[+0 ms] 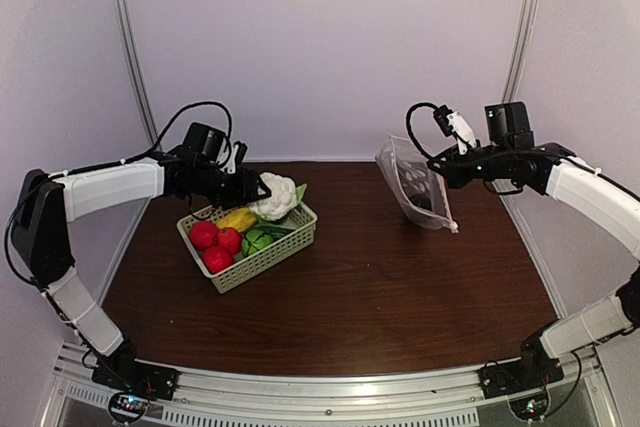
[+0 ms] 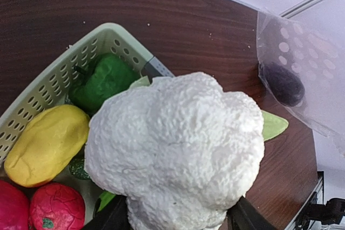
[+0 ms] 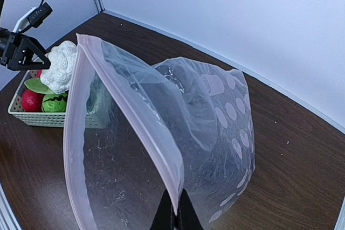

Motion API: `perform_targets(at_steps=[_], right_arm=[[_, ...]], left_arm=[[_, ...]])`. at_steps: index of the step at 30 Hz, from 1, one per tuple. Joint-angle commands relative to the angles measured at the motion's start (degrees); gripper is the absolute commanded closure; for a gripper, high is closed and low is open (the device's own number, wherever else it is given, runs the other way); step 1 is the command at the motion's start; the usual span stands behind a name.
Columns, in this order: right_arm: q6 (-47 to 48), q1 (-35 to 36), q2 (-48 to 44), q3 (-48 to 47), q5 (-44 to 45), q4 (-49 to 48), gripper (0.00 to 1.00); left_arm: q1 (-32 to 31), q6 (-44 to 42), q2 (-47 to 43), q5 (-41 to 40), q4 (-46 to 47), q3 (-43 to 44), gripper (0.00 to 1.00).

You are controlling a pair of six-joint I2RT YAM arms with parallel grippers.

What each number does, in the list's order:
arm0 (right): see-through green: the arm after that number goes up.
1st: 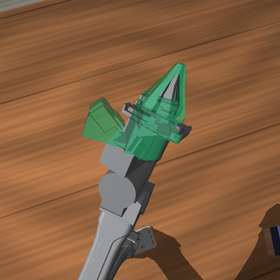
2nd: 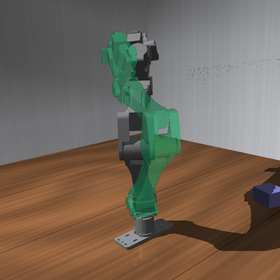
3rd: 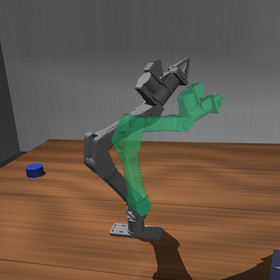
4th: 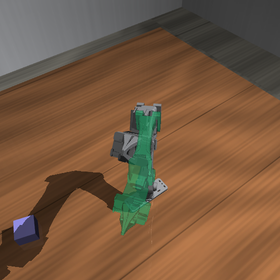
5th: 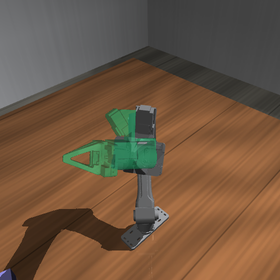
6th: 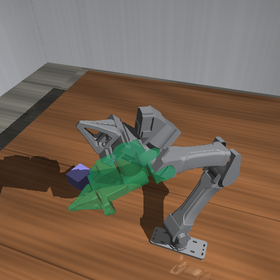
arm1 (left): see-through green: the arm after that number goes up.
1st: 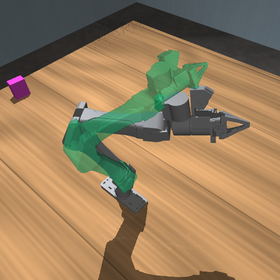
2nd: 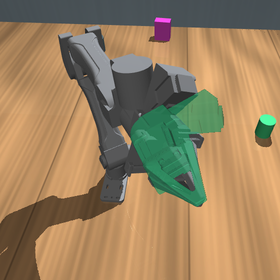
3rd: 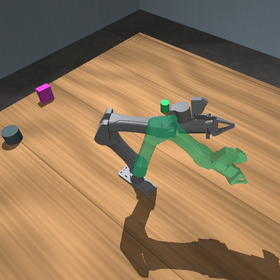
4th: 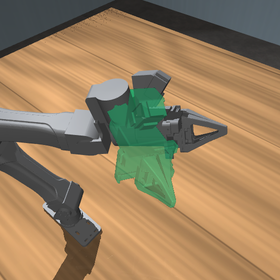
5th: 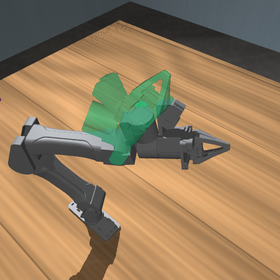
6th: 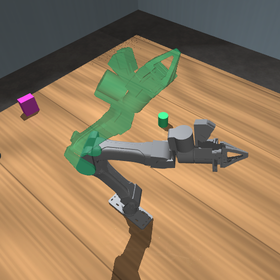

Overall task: Place the food in the zip-top bag and seal the zipper
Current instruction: Pick up the fake vegetable from the bin.

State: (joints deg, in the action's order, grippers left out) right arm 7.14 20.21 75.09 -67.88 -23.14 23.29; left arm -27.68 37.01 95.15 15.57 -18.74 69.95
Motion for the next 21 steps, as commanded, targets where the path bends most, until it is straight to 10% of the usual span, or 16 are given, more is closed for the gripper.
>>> perform_targets(at_steps=[1, 21], right_arm=[[-0.64, -0.24, -1.07, 0.07, -0.12, -0.31, 1.0], [-3.82, 6.4, 10.88, -11.25, 4.82, 4.95, 1.0]], left_arm=[[0.2, -2.78, -6.49, 0.05, 0.26, 0.93, 0.45], [-20.04, -9.78, -7.61, 2.81, 2.34, 12.53, 0.52]])
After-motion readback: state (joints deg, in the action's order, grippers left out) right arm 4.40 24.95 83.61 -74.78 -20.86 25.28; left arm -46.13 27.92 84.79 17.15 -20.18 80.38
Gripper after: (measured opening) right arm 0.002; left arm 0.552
